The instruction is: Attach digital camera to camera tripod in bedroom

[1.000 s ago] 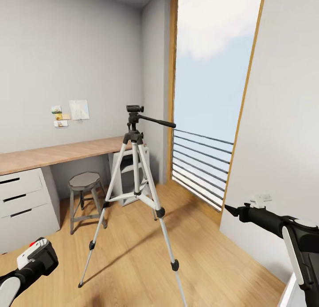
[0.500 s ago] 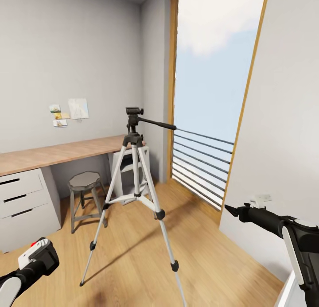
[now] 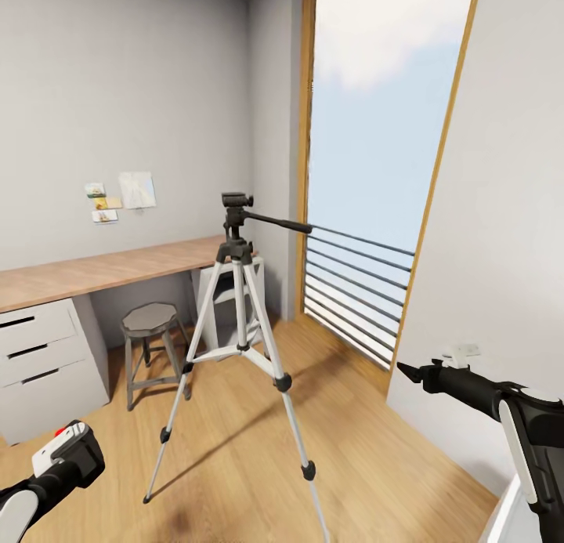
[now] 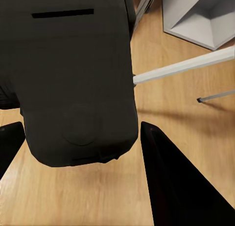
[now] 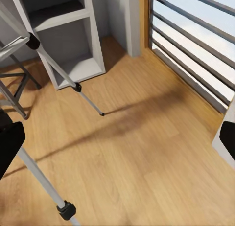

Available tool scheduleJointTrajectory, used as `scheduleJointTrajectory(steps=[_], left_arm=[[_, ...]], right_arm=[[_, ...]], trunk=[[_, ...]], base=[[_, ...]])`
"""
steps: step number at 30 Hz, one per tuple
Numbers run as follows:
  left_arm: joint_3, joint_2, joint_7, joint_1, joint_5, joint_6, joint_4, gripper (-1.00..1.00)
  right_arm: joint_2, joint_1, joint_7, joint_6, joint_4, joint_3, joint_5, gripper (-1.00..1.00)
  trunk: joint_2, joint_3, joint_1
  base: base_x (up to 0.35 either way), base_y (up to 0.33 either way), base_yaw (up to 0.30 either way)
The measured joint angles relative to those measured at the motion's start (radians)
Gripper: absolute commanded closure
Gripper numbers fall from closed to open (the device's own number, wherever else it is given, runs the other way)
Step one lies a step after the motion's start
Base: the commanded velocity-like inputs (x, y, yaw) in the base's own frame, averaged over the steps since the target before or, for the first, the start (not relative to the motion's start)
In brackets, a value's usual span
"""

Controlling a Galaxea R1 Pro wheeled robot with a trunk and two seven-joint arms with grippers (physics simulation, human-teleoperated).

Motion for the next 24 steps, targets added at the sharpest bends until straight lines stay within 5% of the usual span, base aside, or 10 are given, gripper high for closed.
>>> scheduleJointTrajectory(steps=[24], left_arm=[[0.000,0.000,0.001,0.000,0.000,0.000,0.000,1.00]], right_arm=[[0.000,0.000,0.000,0.000,0.000,0.000,0.000,-1.00]], trunk=[[0.168,0.039,-0.092]], base=[[0.000,0.000,0.000]])
